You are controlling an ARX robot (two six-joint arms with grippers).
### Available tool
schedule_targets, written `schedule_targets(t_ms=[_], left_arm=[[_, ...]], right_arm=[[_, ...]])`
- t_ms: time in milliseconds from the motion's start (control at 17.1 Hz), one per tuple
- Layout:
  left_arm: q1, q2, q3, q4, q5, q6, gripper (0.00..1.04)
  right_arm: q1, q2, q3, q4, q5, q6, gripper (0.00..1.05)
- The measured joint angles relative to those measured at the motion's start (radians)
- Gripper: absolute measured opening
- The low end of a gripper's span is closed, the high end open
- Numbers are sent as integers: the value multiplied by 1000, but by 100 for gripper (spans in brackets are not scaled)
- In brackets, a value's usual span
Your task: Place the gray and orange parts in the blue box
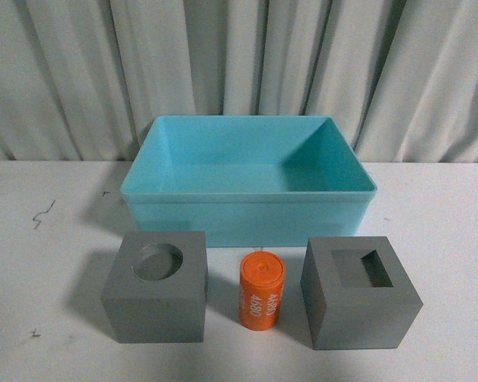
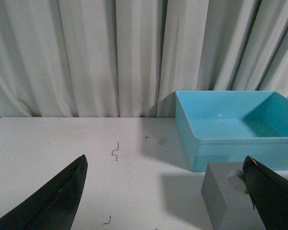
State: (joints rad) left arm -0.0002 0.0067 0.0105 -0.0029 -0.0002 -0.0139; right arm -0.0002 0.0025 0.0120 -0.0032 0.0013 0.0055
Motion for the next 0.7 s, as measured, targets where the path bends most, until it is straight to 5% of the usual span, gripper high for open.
schedule_targets(t_ms=[700], left_arm=[[0, 0, 0, 0, 0, 0, 98]], right_arm=[[0, 0, 0, 0, 0, 0, 98]])
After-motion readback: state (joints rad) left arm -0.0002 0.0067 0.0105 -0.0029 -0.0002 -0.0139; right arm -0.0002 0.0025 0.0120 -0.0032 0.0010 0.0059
